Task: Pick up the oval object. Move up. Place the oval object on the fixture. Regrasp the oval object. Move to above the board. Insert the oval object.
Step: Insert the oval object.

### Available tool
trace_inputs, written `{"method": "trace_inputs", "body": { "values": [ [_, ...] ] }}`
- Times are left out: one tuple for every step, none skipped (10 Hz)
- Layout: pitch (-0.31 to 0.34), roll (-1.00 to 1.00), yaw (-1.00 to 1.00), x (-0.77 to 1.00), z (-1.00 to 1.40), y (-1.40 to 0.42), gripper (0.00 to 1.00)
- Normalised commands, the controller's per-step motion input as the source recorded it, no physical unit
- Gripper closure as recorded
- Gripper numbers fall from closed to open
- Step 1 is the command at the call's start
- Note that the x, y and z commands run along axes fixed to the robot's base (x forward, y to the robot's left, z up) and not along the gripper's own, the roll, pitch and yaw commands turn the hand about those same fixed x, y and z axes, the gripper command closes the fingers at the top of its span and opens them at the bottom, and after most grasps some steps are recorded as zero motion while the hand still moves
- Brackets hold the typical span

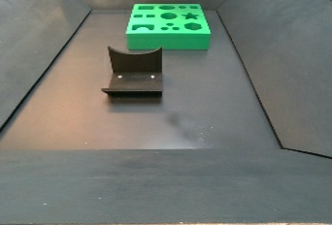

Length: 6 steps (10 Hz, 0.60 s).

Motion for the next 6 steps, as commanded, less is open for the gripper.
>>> {"method": "trace_inputs", "body": {
  "values": [
    [-0.099, 0.05, 0.0, 0.06, -0.49, -0.17, 1.0],
    [-0.124, 0.03, 0.0, 0.03, -0.5, -0.12, 1.0],
    [-0.116, 0.03, 0.01, 0.05, -0.51, -0.12, 1.0],
    [-0.101, 0.04, 0.01, 0.06, -0.5, -0.13, 1.0],
    [-0.123, 0.02, 0.0, 0.05, -0.47, -0.19, 1.0],
    [-0.11, 0.02, 0.0, 0.07, -0.48, -0.16, 1.0]
  ]
}}
